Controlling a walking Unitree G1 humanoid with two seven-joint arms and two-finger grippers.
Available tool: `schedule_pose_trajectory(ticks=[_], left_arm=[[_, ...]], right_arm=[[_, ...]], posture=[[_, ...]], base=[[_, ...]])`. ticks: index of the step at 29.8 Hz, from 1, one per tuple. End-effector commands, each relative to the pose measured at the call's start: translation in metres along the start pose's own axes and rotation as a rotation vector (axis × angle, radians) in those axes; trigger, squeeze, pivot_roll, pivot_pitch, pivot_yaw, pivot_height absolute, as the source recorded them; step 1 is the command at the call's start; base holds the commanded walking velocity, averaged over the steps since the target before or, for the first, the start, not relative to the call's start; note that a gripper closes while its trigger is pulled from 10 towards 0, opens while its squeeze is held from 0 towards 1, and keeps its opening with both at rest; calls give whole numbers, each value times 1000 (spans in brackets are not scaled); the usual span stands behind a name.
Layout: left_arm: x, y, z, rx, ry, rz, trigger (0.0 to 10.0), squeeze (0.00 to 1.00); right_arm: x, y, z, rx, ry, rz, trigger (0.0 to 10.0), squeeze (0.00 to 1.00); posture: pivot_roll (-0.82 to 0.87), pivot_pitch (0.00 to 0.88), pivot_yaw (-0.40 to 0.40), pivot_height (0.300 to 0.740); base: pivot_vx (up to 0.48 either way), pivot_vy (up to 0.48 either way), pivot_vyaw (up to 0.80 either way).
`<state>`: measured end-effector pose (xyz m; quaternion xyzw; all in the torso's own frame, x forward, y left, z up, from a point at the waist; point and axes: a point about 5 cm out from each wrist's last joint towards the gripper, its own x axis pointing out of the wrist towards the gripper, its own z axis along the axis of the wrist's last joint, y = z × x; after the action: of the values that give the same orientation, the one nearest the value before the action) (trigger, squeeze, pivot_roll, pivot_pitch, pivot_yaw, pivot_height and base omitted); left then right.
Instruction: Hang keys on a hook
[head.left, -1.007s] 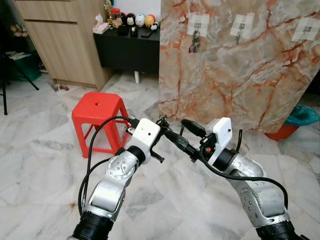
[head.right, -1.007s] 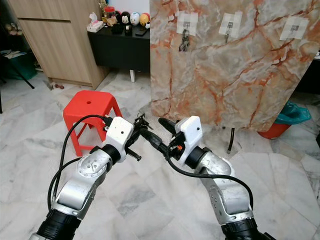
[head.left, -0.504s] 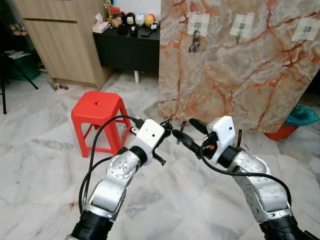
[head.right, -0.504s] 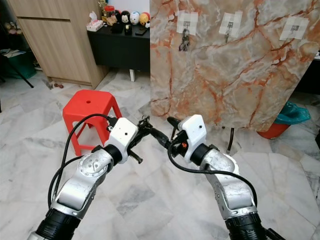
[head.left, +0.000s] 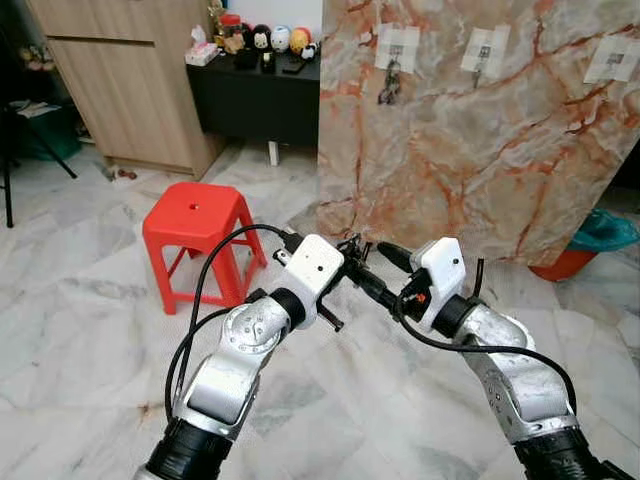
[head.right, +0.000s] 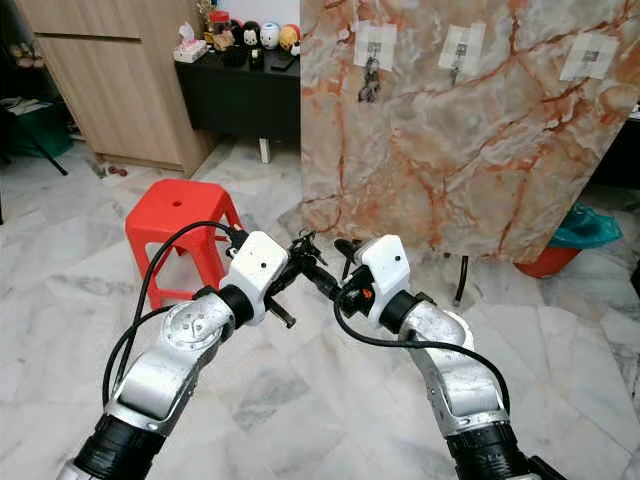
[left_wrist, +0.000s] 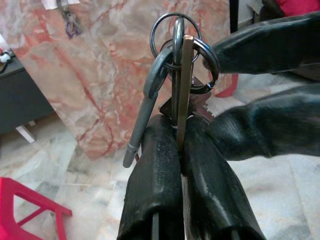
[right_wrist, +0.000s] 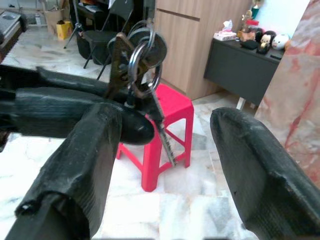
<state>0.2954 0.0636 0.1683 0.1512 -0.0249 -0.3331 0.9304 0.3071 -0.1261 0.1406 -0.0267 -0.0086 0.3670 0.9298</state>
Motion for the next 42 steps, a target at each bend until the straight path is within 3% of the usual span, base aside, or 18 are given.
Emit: schedule_pose_trajectory(ticks=[1,21,28,42], left_arm=[[2,-12,8,4,-28,-74,10000,0],[-1,-29,-9,113,65,-214,10000,0],[-2,-30,-19,118,106,-218,10000,0],[-6,-26,-36,251,197,-213,10000,0]], right_arm=[[4,-1,5,-5,-20,1,10000,0],[5,-2,6,-18,-28,9,10000,0],[6,-4,10,-37,-39,-3,10000,0],[3,-14,8,-125,28,-49,10000,0]], posture=[[-22,0,-49,740],[-24,0,-51,740],[-27,0,-50,740],[-29,0,-50,740]], base=[[0,0,0],[0,0,0],[0,0,0],[0,0,0]])
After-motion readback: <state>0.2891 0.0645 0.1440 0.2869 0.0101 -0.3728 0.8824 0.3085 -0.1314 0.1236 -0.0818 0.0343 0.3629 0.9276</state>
